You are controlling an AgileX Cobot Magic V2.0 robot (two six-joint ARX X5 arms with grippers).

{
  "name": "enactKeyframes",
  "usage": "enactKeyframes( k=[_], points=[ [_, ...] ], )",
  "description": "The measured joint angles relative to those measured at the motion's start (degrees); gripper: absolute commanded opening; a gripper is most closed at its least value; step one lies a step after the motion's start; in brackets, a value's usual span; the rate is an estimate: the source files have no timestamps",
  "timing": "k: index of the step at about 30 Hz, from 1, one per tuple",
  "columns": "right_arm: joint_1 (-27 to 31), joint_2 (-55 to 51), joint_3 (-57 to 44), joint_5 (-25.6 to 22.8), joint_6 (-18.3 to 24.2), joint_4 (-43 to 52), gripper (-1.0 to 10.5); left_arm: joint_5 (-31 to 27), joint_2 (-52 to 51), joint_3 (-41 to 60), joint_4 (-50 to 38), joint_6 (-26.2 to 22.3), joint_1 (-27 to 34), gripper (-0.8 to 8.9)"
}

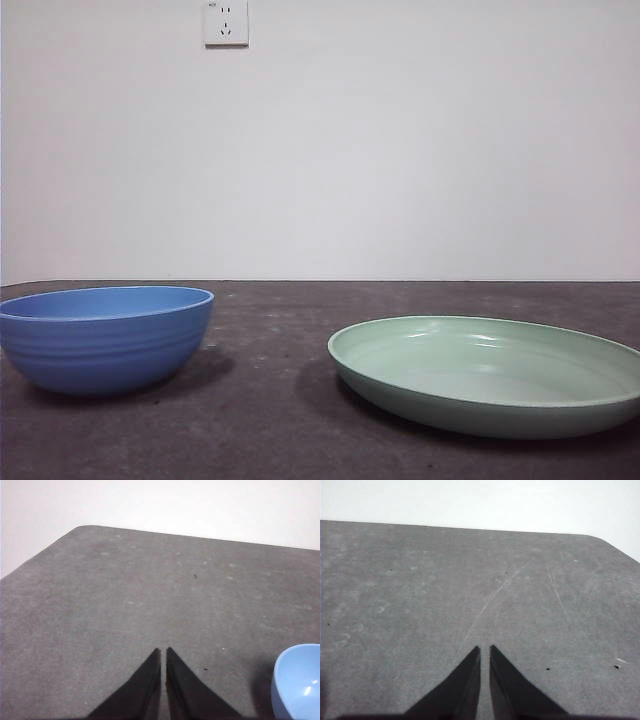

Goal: Pick up the blue bowl, put it on the green plate, put it on desk

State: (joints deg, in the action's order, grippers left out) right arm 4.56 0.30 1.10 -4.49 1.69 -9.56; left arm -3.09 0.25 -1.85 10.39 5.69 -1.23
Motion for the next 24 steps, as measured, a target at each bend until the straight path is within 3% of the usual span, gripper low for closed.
enactKeyframes(
  k=[12, 24],
  points=[
    [0.0, 0.0, 0.0, 0.5, -0.1, 0.0, 0.3, 0.0, 0.0, 0.0, 0.0, 0.8, 0.0, 0.19],
    [0.0, 0.0, -0.1, 13.9, -9.8, 0.9, 0.1, 0.9, 0.9, -1.7, 1.5, 4.9, 0.0, 0.17]
  ],
)
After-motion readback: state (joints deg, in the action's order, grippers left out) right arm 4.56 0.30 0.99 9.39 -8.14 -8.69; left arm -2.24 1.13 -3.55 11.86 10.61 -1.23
